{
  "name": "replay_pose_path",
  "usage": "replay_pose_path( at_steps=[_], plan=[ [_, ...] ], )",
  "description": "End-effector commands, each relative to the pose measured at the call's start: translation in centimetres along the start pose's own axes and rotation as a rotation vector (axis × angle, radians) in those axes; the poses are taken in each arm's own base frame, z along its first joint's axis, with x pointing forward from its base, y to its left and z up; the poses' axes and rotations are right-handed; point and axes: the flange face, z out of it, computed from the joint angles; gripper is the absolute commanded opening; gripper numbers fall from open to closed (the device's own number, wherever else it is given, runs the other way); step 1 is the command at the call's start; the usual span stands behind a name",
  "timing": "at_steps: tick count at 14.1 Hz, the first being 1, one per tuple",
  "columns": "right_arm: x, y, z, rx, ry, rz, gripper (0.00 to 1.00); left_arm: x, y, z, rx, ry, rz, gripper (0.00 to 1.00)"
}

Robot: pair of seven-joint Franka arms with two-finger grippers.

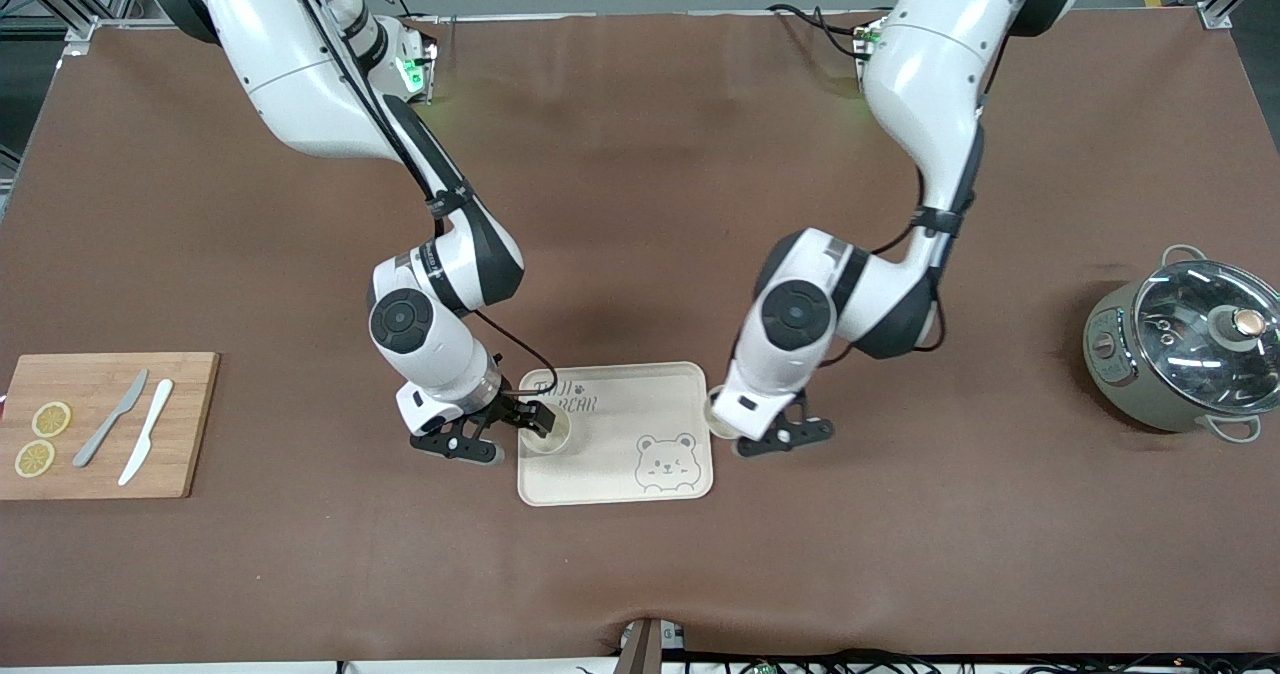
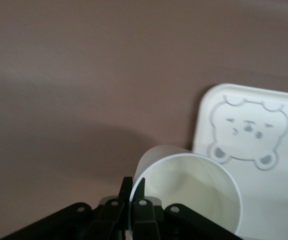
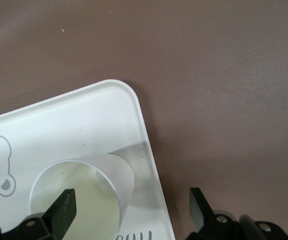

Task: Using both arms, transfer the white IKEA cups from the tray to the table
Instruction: 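Carry the cup with the left gripper toward the steel pot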

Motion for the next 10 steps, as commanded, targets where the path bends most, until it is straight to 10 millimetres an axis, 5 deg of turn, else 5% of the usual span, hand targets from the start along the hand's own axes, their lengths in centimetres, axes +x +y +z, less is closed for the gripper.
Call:
replay_pose_path(
  at_steps=[1, 6, 10],
  plan=[
    [0.1, -0.7, 0.5, -0.004, 0.024, 0.003, 1.0, 2.1, -4.0, -2.0, 0.017, -0.03, 0.061, 0.0],
    [-0.2, -0.9, 1.0, -0.002, 0.024, 0.0, 1.0, 6.8, -11.8, -4.5, -0.002, -0.015, 0.107, 0.0],
    [-0.2, -0.9, 1.0, -0.001, 0.024, 0.015, 1.0, 9.8, -19.4, -4.5, 0.007, -0.04, 0.201, 0.0]
  ],
)
